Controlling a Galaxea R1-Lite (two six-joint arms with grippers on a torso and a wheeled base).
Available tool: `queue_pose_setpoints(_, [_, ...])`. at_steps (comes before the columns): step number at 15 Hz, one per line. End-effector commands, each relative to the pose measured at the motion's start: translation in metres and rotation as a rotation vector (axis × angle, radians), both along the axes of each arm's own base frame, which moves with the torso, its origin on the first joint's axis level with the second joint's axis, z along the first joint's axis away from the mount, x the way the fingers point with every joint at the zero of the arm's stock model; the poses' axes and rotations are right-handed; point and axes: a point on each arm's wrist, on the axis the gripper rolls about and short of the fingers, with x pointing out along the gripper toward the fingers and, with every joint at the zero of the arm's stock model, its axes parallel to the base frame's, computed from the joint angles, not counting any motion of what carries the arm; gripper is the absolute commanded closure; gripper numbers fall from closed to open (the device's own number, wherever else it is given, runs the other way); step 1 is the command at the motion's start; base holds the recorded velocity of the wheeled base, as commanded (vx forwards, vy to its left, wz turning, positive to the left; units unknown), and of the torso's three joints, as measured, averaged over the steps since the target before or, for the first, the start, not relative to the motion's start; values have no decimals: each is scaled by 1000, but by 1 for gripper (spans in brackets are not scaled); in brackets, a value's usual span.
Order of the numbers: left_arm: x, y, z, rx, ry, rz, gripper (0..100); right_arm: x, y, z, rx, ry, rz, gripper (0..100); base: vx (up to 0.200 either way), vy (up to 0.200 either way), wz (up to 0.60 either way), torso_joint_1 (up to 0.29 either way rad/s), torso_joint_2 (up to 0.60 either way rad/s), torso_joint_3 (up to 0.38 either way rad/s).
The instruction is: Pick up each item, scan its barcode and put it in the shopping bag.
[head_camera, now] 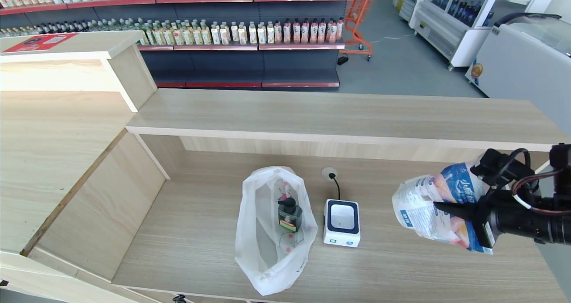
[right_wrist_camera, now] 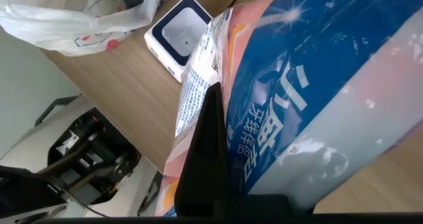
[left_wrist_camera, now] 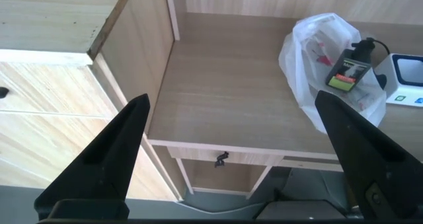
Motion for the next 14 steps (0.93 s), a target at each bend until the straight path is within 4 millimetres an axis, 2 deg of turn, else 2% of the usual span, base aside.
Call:
queue_pose_setpoints(1, [0, 0, 0, 0, 0, 0, 0, 13, 8, -19, -8, 68, 75, 100, 0, 0, 0, 0, 0, 0])
queue_pose_setpoints(5, [0, 0, 0, 0, 0, 0, 0, 23, 21, -30, -83, -16, 326, 100, 0, 0, 0, 0, 0, 0])
queue_pose_setpoints(8, [0, 0, 0, -1, 0, 0, 0, 69, 15, -55, -175, -206, 468, 100, 0, 0, 0, 0, 0, 0])
queue_pose_setpoints(14, [0, 0, 0, 0, 0, 0, 0, 109, 30, -92, -225, -305, 625, 100, 0, 0, 0, 0, 0, 0])
